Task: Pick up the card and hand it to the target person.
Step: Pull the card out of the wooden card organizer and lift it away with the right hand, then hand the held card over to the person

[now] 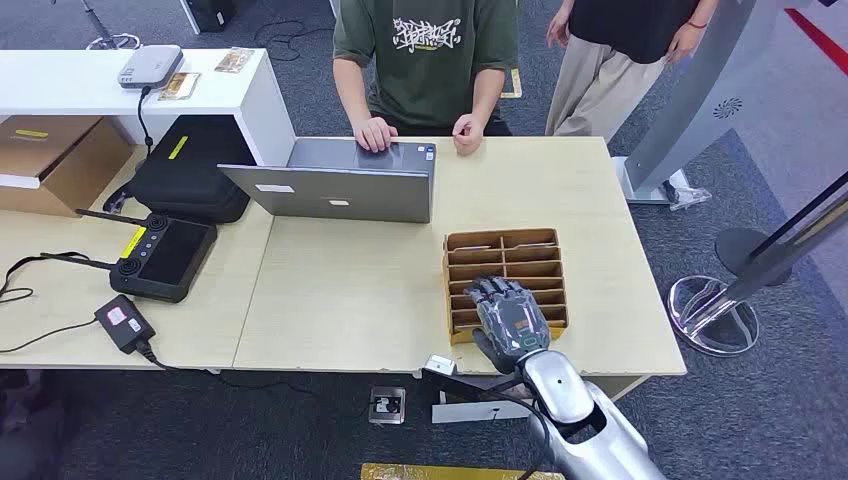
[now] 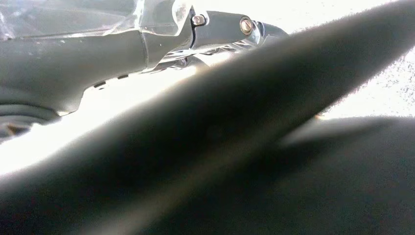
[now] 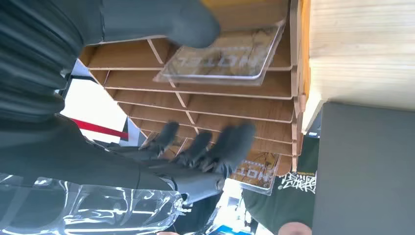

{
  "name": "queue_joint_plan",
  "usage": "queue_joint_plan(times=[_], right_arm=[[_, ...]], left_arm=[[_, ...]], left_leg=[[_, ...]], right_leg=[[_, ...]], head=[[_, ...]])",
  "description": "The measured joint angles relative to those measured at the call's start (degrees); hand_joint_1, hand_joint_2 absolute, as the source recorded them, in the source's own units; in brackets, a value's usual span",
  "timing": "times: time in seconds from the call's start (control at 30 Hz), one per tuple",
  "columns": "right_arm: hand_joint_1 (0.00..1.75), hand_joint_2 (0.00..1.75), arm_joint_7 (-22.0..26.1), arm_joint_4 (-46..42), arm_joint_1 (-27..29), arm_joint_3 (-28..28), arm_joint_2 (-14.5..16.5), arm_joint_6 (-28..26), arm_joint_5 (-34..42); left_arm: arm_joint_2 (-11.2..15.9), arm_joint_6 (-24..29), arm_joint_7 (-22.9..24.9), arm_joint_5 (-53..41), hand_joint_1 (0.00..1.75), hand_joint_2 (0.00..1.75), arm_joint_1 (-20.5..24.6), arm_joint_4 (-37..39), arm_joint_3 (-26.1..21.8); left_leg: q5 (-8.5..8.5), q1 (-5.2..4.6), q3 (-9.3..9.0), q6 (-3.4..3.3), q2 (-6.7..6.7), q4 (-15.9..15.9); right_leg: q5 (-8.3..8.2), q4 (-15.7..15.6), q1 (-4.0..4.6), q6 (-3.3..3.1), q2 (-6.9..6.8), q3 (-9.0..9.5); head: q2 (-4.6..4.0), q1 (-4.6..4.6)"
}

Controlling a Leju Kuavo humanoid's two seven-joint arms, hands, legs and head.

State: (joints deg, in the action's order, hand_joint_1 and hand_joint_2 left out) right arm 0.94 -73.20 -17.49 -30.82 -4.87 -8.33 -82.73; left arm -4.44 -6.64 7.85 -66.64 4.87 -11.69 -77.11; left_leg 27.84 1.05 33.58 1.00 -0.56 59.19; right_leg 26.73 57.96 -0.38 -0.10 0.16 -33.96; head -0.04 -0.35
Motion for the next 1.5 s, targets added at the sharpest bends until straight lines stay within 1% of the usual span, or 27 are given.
queue_joint_plan(times=[0.17, 0.27, 0.37, 0.43, 0.5, 0.63, 0.73, 0.83, 0.97, 1.07, 1.2, 1.33, 1.4, 1.47, 1.5], right_arm=[[1.28, 1.75, 0.14, 0.02, 0.01, 0.00, 0.00, -0.02, 0.02], [1.33, 1.75, 0.16, 0.08, 0.00, 0.00, 0.00, -0.19, 0.06], [1.48, 1.75, 0.29, 0.11, -0.01, 0.00, 0.00, -0.29, 0.04], [1.62, 1.75, 0.51, 0.11, -0.01, -0.01, 0.00, -0.32, 0.06], [1.68, 1.75, 0.82, 0.07, -0.01, -0.03, 0.00, -0.47, 0.20], [1.62, 1.75, 0.60, -1.35, 0.00, -0.03, -0.13, -2.18, -0.11], [1.59, 1.75, -0.25, -4.29, -0.12, 0.01, -0.66, -4.04, -1.01], [1.59, 1.75, -0.98, -7.81, -0.90, 0.48, -1.60, -4.60, -1.90], [1.61, 1.75, -0.99, -12.28, -3.24, 2.23, -2.78, -4.11, -2.32], [1.65, 1.75, -0.81, -14.46, -6.05, 3.36, -3.27, -2.67, -2.90], [1.66, 1.75, -0.74, -15.57, -9.86, 4.33, -3.39, -0.93, -3.02], [1.67, 1.75, -0.74, -15.49, -11.25, 4.52, -3.38, -0.57, -3.12], [1.60, 1.75, -0.75, -15.26, -11.52, 4.52, -3.34, -0.57, -3.23], [0.77, 1.75, -0.87, -14.91, -11.60, 4.52, -3.21, -0.57, -3.58], [0.38, 1.75, -0.97, -14.75, -11.61, 4.52, -3.11, -0.58, -3.82]], left_arm=[[0.00, 0.00, 0.00, 0.00, 0.00, 0.00, 0.00, 0.00, 0.00], [0.00, 0.00, 0.00, -0.01, 0.00, 0.00, 0.00, 0.00, 0.00], [0.00, 0.00, 0.00, -0.02, 0.00, 0.00, 0.00, 0.00, 0.00], [0.00, 0.00, 0.00, -0.02, 0.00, 0.00, 0.00, 0.00, 0.00], [0.00, 0.00, 0.00, -0.02, 0.00, 0.00, 0.01, 0.00, 0.00], [0.00, 0.00, 0.00, -0.13, 0.00, 0.00, 0.00, 0.00, 0.00], [0.00, 0.00, 0.00, -0.20, 0.00, 0.00, -0.01, 0.00, 0.00], [0.00, 0.00, -0.13, -0.31, 0.00, 0.00, -0.03, 0.00, 0.00], [-0.02, 0.00, -0.31, -0.41, 0.00, 0.00, -0.07, 0.00, -0.02], [-0.02, 0.00, -0.33, -0.66, 0.00, 0.00, -0.07, 0.00, -0.01], [-0.04, 0.00, -0.33, -1.04, 0.00, 0.00, -0.06, 0.00, 0.00], [-0.05, 0.00, -0.32, -1.22, 0.00, 0.00, -0.04, 0.00, 0.00], [-0.09, 0.00, -0.32, -1.31, 0.00, 0.00, -0.02, 0.00, 0.00], [-0.13, 0.00, -0.32, -1.45, 0.00, 0.00, -0.03, 0.00, 0.00], [-0.15, 0.00, -0.32, -1.51, 0.00, 0.00, -0.03, 0.00, 0.00]], left_leg=[[0.00, 0.00, 0.00, 0.00, 0.00, 0.00], [0.00, 0.00, 0.00, 0.00, 0.00, 0.00], [0.00, 0.00, 0.00, 0.00, 0.00, 0.00], [0.00, 0.00, 0.00, 0.00, 0.00, 0.00], [0.00, 0.00, 0.00, 0.00, 0.00, 0.00], [0.00, 0.00, 0.00, 0.00, 0.00, 0.00], [0.00, 0.00, 0.00, 0.00, 0.00, 0.00], [0.00, -0.01, 0.00, 0.00, 0.01, 0.00], [-0.01, -0.01, 0.00, 0.00, 0.01, 0.01], [-0.02, -0.02, -0.02, 0.00, 0.03, 0.02], [-0.02, -0.01, -0.04, 0.01, 0.02, 0.02], [-0.01, -0.01, -0.02, 0.01, 0.01, 0.02], [-0.01, -0.01, 0.00, 0.00, 0.01, 0.02], [-0.01, -0.01, 0.01, 0.00, 0.00, 0.02], [-0.01, -0.01, 0.02, 0.00, 0.00, 0.02]], right_leg=[[0.00, 0.00, 0.00, 0.00, 0.00, 0.00], [0.00, 0.00, 0.00, 0.00, 0.00, 0.00], [0.00, 0.00, 0.00, 0.00, 0.00, 0.00], [0.00, 0.00, 0.00, 0.00, 0.00, 0.00], [0.00, 0.00, 0.00, 0.00, 0.00, 0.00], [0.00, 0.00, 0.00, 0.00, 0.00, 0.00], [0.00, 0.00, 0.00, 0.00, 0.01, -0.01], [0.00, 0.00, 0.00, 0.00, 0.01, 0.00], [-0.02, 0.00, 0.00, 0.00, 0.01, 0.00], [-0.04, 0.00, -0.01, -0.01, 0.02, 0.00], [-0.04, 0.00, -0.01, -0.01, 0.02, 0.00], [-0.03, 0.00, -0.01, -0.01, 0.02, 0.00], [-0.02, 0.00, -0.01, 0.00, 0.02, 0.00], [-0.02, 0.00, -0.01, 0.00, 0.01, 0.00], [-0.02, 0.00, -0.01, 0.00, 0.01, 0.00]], head=[[0.00, 0.02], [0.00, 0.01], [0.00, 0.01], [0.00, 0.01], [0.00, 0.01], [0.00, 0.01], [0.00, 0.01], [0.00, 0.02], [0.00, 0.02], [0.00, 0.01], [0.00, 0.01], [0.00, 0.01], [0.00, 0.02], [0.00, 0.02], [0.00, 0.02]])
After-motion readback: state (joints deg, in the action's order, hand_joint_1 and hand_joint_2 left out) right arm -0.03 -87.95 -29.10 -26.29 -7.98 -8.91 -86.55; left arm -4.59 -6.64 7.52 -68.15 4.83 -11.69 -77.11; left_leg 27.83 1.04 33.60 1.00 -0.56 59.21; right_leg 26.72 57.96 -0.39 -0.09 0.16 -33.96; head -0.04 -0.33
